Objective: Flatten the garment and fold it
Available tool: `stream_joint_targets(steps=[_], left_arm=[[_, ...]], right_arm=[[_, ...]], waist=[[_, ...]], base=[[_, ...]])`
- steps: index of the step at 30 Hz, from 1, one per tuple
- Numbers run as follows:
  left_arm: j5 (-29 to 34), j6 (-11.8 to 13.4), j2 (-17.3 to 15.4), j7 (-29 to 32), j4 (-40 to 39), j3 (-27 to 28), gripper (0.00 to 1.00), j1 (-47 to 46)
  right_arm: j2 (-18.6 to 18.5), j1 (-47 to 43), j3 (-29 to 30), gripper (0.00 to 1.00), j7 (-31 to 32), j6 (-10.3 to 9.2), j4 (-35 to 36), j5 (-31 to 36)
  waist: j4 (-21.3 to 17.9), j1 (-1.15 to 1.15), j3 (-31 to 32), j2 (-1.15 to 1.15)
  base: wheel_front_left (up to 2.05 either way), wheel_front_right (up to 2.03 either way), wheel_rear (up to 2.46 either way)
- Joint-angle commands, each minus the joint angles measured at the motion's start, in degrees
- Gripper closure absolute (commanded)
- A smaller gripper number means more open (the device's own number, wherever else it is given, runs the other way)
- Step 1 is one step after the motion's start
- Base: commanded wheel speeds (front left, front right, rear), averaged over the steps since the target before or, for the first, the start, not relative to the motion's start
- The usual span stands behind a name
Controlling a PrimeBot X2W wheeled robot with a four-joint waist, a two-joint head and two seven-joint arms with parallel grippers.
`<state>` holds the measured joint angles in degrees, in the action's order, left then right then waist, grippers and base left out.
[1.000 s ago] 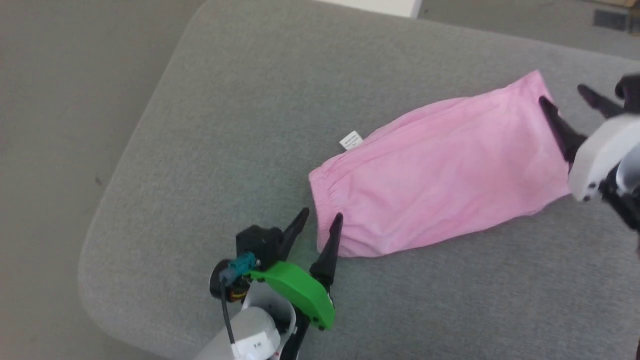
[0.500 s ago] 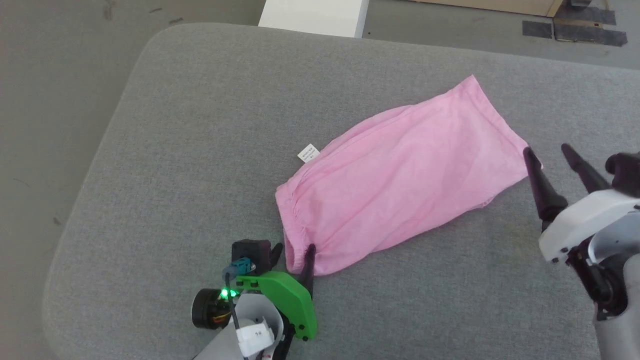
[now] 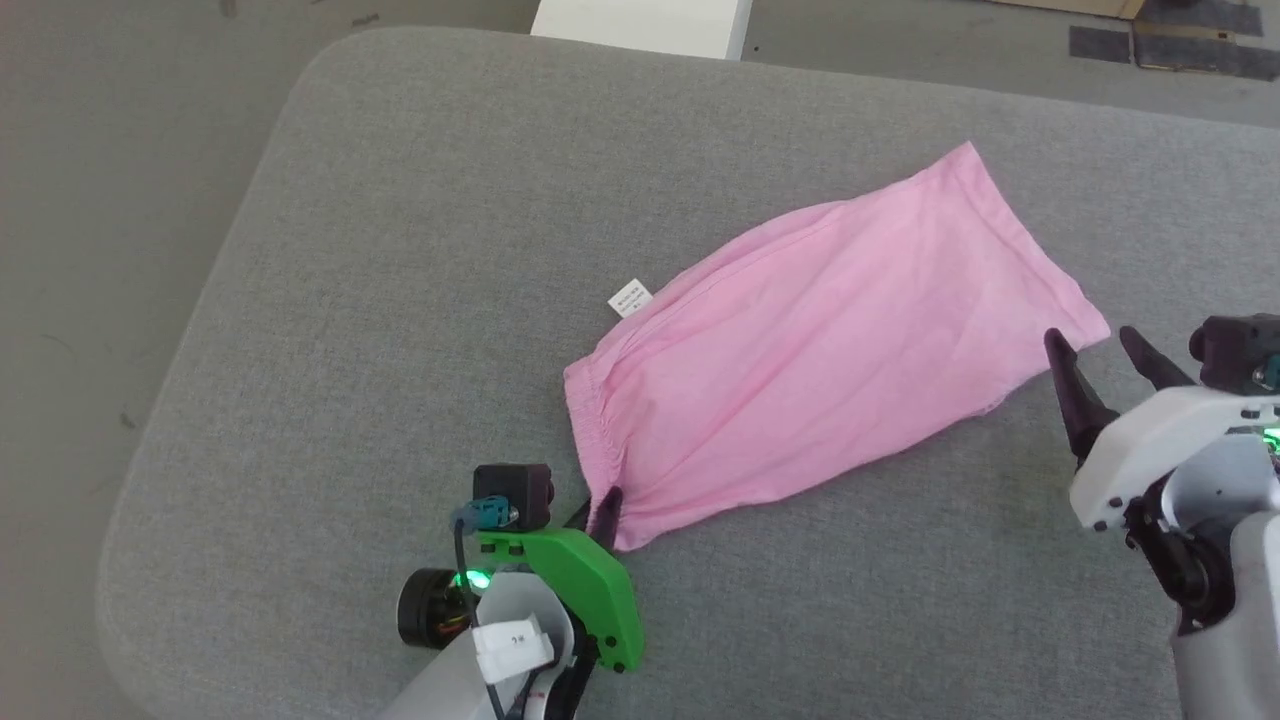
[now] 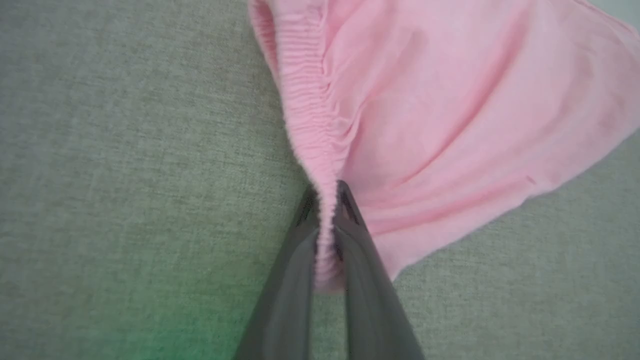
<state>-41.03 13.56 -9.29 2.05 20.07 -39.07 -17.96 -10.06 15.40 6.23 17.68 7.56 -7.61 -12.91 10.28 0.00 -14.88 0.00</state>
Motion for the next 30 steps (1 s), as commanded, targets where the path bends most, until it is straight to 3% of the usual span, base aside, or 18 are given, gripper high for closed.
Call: stream_joint_targets(steps=[1,8,15,16,19,20,30], left_arm=[[-0.5,-0.6,0.1,0.1,0.9,-0.5,1.00,0.4],[0.0,-1.3,0.9,-1.1,0.4,-1.1,1.00,-0.8],[0.1,-2.0,1.2,-1.8,0.6,-1.6,1.00,-1.4],[0.1,-2.1,1.3,-1.8,0.7,-1.7,1.00,-1.4],[0.0,-2.2,1.3,-2.0,0.9,-1.8,1.00,-1.4],[0.0,-2.2,1.2,-2.0,0.9,-1.8,1.00,-1.4],[0.2,-2.6,0.1,-3.1,1.0,-2.1,1.00,-0.9]], right_arm=[[0.7,2.1,0.9,0.00,0.7,-0.08,-1.4,1.1],[3.7,8.9,7.4,0.00,6.1,-0.08,-10.2,7.4],[5.5,13.0,11.7,0.00,15.4,-0.08,-16.4,13.7],[5.8,13.2,11.8,0.39,16.8,-0.08,-16.6,14.0],[6.2,13.4,11.7,0.95,19.0,-0.08,-16.3,14.3],[6.3,13.5,11.7,1.00,18.9,-0.08,-15.9,14.1],[6.3,9.5,10.5,1.00,12.6,-0.08,-10.8,10.0]], waist=[[0.4,0.00,-0.4,0.00],[1.9,0.00,-1.4,0.00],[2.8,0.00,-2.0,0.00],[2.9,0.00,-2.0,0.00],[2.9,0.00,-1.9,0.00],[2.8,0.00,-1.9,0.00],[1.5,0.00,1.0,0.00]], base=[[0.00,0.00,0.00],[0.00,0.00,0.00],[0.00,0.00,0.00],[0.00,0.00,0.00],[0.00,0.00,0.00],[0.00,0.00,0.00],[0.00,0.00,0.00]])
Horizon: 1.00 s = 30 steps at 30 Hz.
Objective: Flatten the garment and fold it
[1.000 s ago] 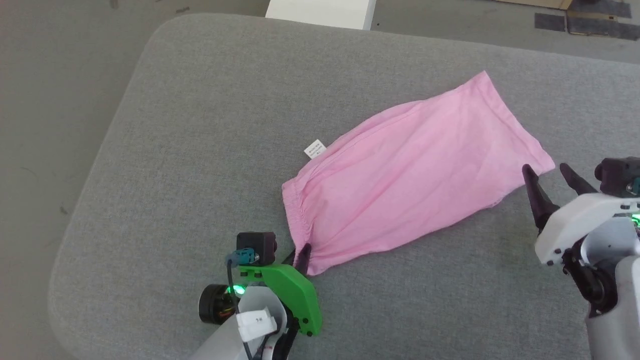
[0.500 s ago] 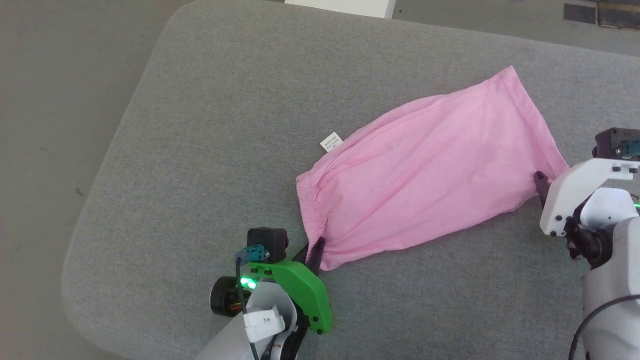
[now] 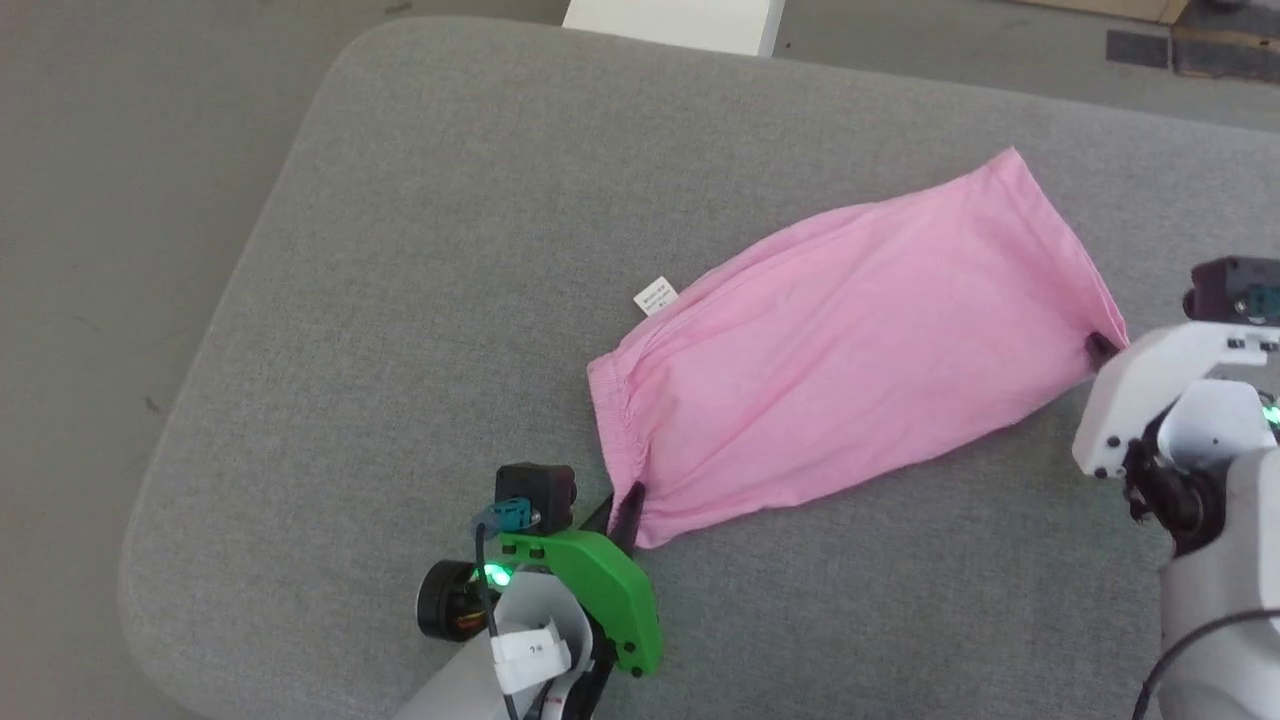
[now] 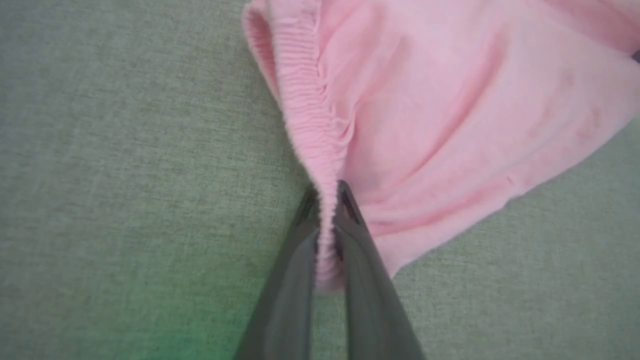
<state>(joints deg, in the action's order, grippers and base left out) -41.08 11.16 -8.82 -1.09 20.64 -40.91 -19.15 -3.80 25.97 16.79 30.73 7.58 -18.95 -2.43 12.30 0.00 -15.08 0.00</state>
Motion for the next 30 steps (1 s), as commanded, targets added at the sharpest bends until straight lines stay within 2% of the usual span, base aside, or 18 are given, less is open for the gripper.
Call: stream_joint_targets(steps=[1,5,12,15,18,22,27,28,29,30], left_arm=[[0.2,-0.3,-0.5,0.0,0.3,-0.3,1.00,0.5],[-0.2,-0.1,-1.7,0.5,-0.7,-0.2,1.00,1.7],[-0.8,0.2,-4.7,2.9,-5.1,-0.4,1.00,4.0],[-1.0,0.7,-5.8,4.4,-7.2,-0.7,1.00,4.6],[-1.3,1.1,-6.7,5.9,-9.2,-1.0,1.00,5.5],[-1.6,1.5,-7.6,7.6,-11.0,-1.7,1.00,6.6],[-1.9,1.5,-7.6,8.6,-11.8,-2.7,1.00,7.5],[-2.0,1.3,-7.5,8.7,-11.7,-2.8,0.65,7.6],[-2.1,1.2,-7.3,8.5,-11.7,-2.9,0.04,7.6],[-2.2,1.2,-7.1,8.1,-11.7,-2.7,0.00,7.6]], right_arm=[[0.0,-2.1,0.1,1.00,-0.8,-0.09,1.5,-1.0],[0.3,-7.7,0.3,1.00,-1.2,-0.09,8.1,-3.3],[0.8,-20.7,2.4,1.00,1.8,-0.09,21.9,-6.1],[0.9,-25.9,3.1,1.00,2.3,-0.09,24.8,-9.3],[0.9,-30.3,3.3,1.00,1.0,-0.09,24.3,-13.3],[0.9,-33.5,2.0,1.00,-1.5,-0.09,20.2,-16.5],[0.9,-34.4,-0.5,1.00,-3.0,-0.09,14.0,-17.9],[0.9,-34.5,-1.1,0.77,-2.9,-0.09,13.4,-17.8],[0.9,-34.5,-1.5,0.05,-3.2,-0.09,13.1,-17.4],[0.9,-34.5,-1.5,0.00,-3.5,-0.09,13.0,-17.4]], waist=[[-0.6,0.00,1.7,0.00],[-2.0,0.00,4.0,0.00],[-4.4,0.00,6.3,0.00],[-5.2,0.00,6.5,0.00],[-6.2,0.00,6.6,0.00],[-7.1,0.00,6.5,0.00],[-8.0,0.00,6.8,0.00],[-8.1,0.00,6.9,0.00],[-8.2,0.00,7.0,0.00],[-8.3,0.00,7.1,0.00]], base=[[0.00,0.00,0.00],[0.00,0.00,0.00],[0.00,0.00,0.00],[0.00,0.00,0.00],[0.00,0.00,0.00],[0.00,0.00,0.00],[0.00,0.00,0.00],[0.00,0.00,0.00],[0.00,0.00,0.00],[0.00,0.00,0.00]])
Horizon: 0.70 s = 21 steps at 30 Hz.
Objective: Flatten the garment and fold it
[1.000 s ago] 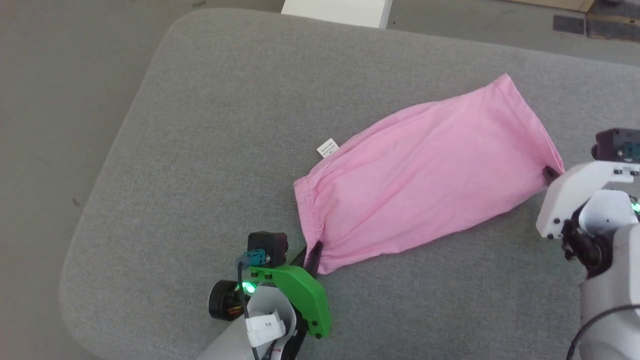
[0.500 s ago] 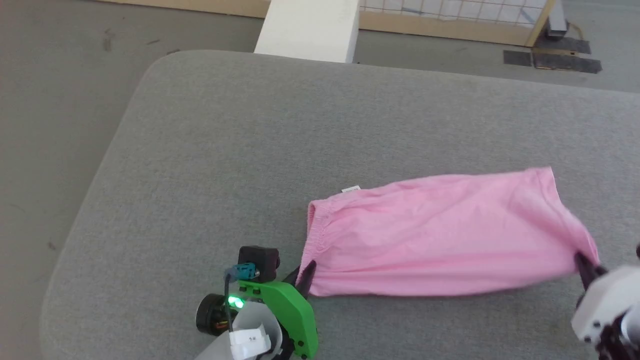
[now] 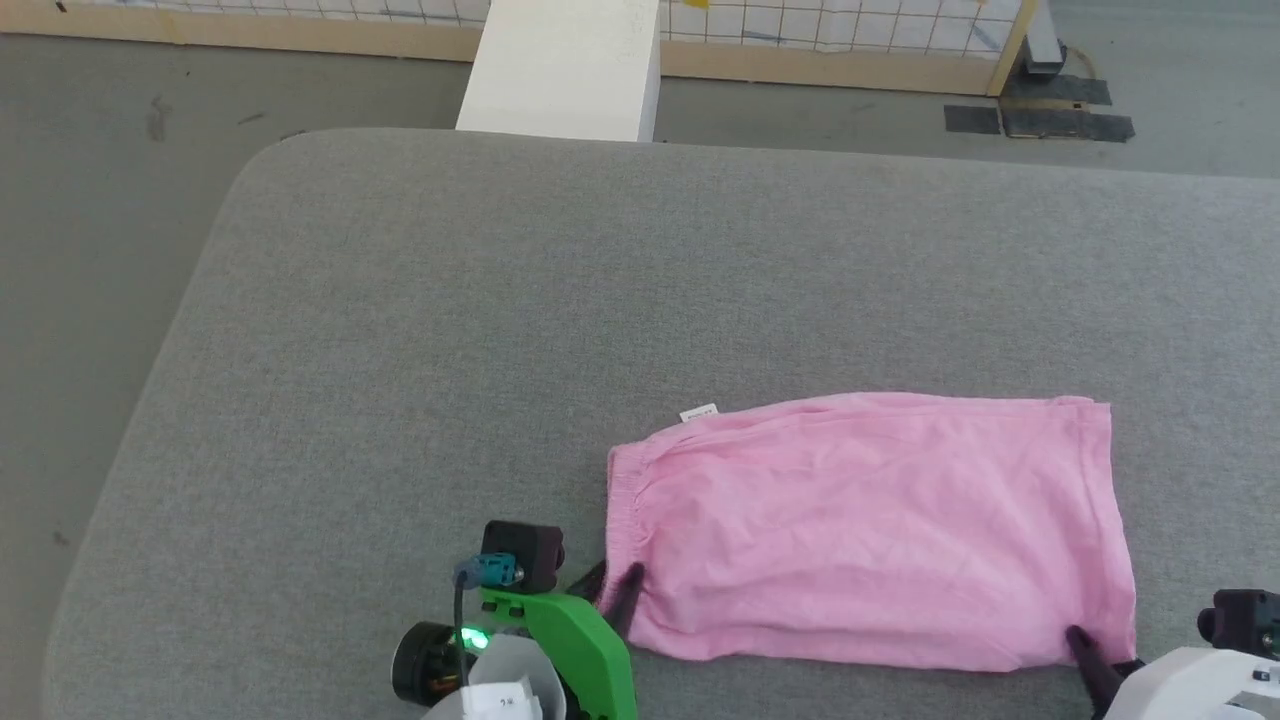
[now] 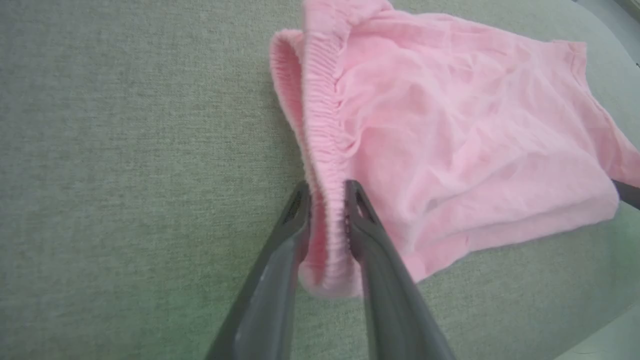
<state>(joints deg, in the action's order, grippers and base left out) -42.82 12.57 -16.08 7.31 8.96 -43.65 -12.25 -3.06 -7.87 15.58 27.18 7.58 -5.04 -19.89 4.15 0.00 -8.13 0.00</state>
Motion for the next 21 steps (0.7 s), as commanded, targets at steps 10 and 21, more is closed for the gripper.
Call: stream_joint_targets(steps=[10,21], left_arm=[[-0.6,-0.9,0.0,-8.1,-1.5,3.1,0.00,2.1],[5.9,0.1,-1.6,-22.0,-1.0,11.5,0.00,0.2]], right_arm=[[0.2,-1.2,1.4,0.00,-5.6,-0.09,4.3,2.5],[0.2,3.4,0.7,0.00,-14.8,-0.09,6.5,9.3]], waist=[[-0.1,0.00,2.0,0.00],[-0.5,0.00,2.8,0.00]], base=[[0.00,0.00,0.00],[0.00,0.00,0.00]])
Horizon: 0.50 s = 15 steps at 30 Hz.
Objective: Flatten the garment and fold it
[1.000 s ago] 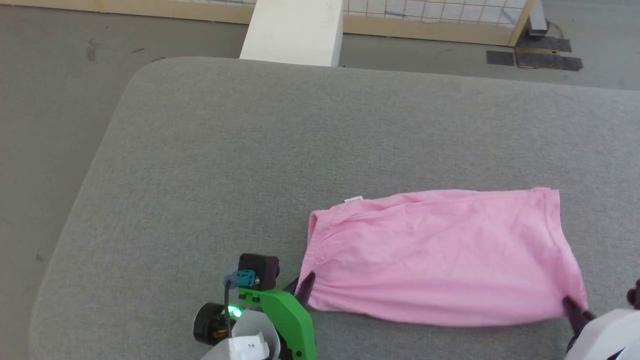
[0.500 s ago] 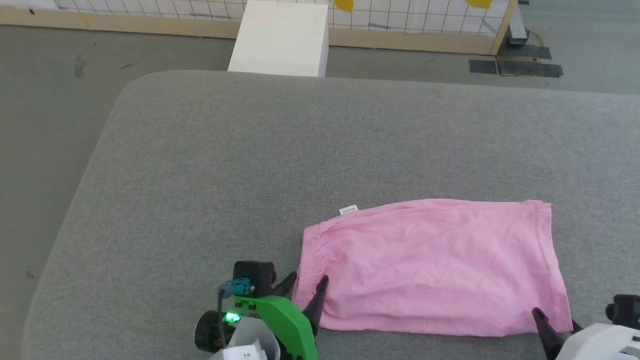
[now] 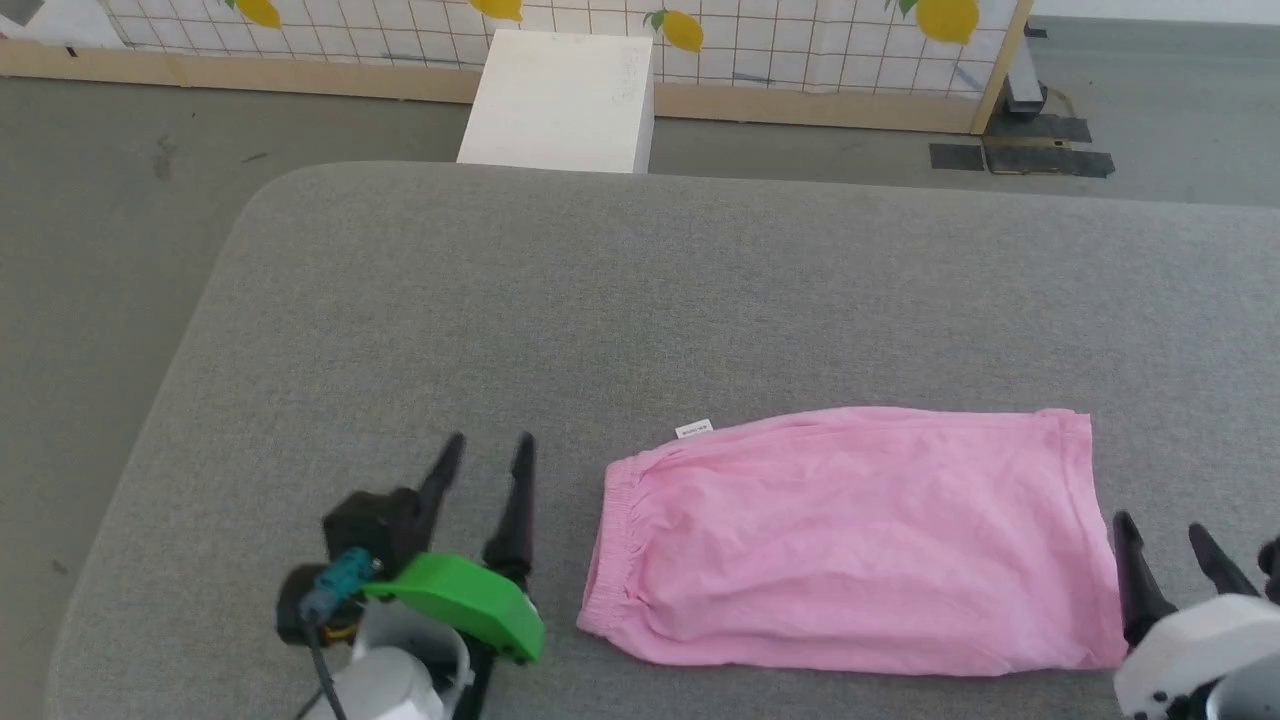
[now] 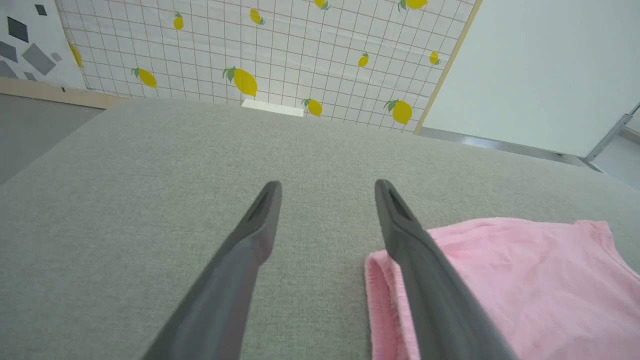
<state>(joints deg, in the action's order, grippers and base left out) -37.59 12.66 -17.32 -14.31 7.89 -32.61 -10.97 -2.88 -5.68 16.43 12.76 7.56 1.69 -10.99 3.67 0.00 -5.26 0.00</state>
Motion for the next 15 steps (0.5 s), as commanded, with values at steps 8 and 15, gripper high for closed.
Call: stream_joint_targets(steps=[8,15], left_arm=[[13.6,-4.8,2.8,-0.7,-4.1,12.5,0.00,-1.2],[20.6,-10.3,6.8,-0.7,-2.7,20.0,0.00,-0.9]], right_arm=[[-1.4,8.6,-1.6,0.00,-2.6,-0.08,-8.9,1.5],[-1.9,14.7,0.3,0.00,3.9,-0.08,-21.3,-0.6]], waist=[[-0.4,0.00,-0.9,0.00],[-0.8,0.00,-1.4,0.00]], base=[[0.00,0.00,0.00],[0.00,0.00,0.00]])
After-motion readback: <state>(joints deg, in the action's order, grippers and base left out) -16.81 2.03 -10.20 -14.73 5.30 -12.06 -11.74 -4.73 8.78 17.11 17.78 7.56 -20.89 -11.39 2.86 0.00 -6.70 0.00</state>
